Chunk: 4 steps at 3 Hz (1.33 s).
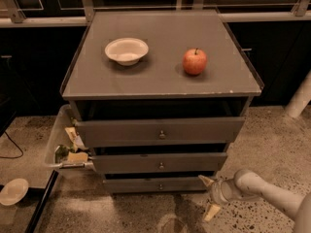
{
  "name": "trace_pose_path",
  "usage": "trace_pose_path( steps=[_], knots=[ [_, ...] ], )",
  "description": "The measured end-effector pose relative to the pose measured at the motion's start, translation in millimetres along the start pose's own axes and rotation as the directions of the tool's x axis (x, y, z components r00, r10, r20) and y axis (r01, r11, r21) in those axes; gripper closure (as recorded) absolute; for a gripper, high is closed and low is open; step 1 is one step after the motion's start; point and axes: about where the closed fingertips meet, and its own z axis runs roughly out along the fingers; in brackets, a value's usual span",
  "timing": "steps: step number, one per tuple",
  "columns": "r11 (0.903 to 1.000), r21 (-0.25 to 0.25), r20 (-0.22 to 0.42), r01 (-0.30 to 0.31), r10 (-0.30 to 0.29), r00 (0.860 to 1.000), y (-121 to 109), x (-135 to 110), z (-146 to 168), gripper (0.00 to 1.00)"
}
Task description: Open bottom drawer
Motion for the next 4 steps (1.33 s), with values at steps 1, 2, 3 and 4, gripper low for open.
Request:
trace_pose_path(
  steps=[1,2,3,4],
  knots=[
    [0.9999,0.002,-0.011,-0.014,0.014,1.000,-12,24,33,0.00],
    [1.0000,0.009,-0.018,-0.001,0.001,1.000,-26,35,57,0.00],
    [0.9987,0.025,-0.032,0.044,-0.044,0.999,-46,30,70,0.00],
    [0.9939,0.056,-0.039,0.096,-0.093,0.995,-64,20,75,0.00]
  ],
)
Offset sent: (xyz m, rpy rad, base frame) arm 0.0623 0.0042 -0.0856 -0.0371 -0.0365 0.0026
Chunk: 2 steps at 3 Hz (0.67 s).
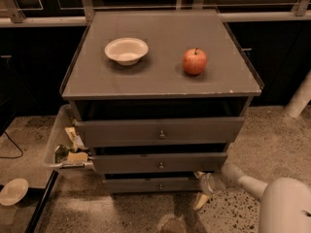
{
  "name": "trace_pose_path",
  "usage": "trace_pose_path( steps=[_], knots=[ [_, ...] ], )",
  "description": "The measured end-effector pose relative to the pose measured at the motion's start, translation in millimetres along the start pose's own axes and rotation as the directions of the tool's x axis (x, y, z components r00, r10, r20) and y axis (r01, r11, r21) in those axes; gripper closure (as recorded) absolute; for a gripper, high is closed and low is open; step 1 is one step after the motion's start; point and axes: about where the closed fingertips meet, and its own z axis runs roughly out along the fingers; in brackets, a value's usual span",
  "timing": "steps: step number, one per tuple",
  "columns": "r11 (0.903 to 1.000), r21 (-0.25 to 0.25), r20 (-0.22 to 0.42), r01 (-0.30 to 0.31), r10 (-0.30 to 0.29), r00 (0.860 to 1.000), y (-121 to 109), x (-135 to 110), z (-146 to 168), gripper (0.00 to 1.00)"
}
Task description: Open bottom drawer
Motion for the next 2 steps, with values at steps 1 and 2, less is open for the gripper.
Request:
trace_pose_path(
  steps=[1,2],
  knots=[
    [1.0000,0.000,0.000,0.000,0.000,1.000,0,0,0,0.00],
    [1.0000,0.001,0.017,-0.002,0.002,1.000,-3,2,11,0.00]
  ],
)
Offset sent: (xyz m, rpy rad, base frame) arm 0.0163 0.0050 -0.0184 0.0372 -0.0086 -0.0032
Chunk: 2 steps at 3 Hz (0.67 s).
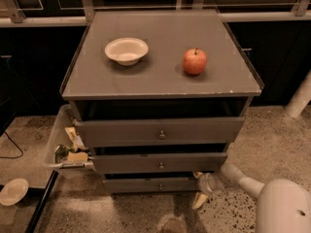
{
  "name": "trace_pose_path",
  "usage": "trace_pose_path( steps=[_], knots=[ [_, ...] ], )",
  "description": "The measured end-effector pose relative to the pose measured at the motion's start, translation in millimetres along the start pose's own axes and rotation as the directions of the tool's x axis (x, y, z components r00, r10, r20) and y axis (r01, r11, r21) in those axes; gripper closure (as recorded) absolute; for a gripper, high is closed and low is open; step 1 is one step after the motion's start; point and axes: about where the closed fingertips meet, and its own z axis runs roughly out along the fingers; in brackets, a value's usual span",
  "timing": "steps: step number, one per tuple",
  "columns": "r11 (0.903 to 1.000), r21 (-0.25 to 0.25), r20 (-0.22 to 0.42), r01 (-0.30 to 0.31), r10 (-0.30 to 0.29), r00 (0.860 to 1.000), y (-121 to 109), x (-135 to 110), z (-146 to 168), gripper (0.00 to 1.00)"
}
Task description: Open bottom drawer
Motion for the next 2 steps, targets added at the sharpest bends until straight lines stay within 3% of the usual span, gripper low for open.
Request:
trace_pose_path(
  steps=[2],
  knots=[
    [0.9996,0.024,0.005,0.018,-0.018,1.000,-8.9,14.2,25.6,0.00]
  ],
)
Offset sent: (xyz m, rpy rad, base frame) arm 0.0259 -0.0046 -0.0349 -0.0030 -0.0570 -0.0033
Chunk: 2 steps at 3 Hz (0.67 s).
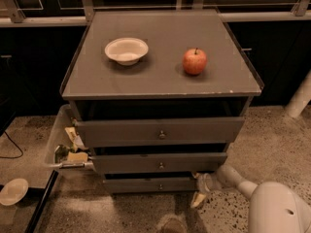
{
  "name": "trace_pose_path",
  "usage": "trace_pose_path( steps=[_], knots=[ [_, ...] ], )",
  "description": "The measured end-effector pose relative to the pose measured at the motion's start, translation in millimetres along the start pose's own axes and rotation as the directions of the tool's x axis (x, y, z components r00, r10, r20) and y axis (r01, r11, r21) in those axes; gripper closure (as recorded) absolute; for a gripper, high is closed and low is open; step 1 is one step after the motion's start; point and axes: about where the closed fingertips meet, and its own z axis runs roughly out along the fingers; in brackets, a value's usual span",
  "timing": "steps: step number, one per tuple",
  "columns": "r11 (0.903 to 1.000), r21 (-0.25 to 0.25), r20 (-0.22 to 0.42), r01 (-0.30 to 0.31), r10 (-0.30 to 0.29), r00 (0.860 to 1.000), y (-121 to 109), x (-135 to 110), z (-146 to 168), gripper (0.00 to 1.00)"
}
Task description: Open bottom drawer
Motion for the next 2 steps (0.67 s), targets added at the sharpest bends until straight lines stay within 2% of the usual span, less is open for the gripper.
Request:
trace_pose_path(
  steps=[2],
  knots=[
    [0.9993,0.034,-0.015,0.015,-0.014,1.000,-6.7,12.7,11.4,0.00]
  ],
)
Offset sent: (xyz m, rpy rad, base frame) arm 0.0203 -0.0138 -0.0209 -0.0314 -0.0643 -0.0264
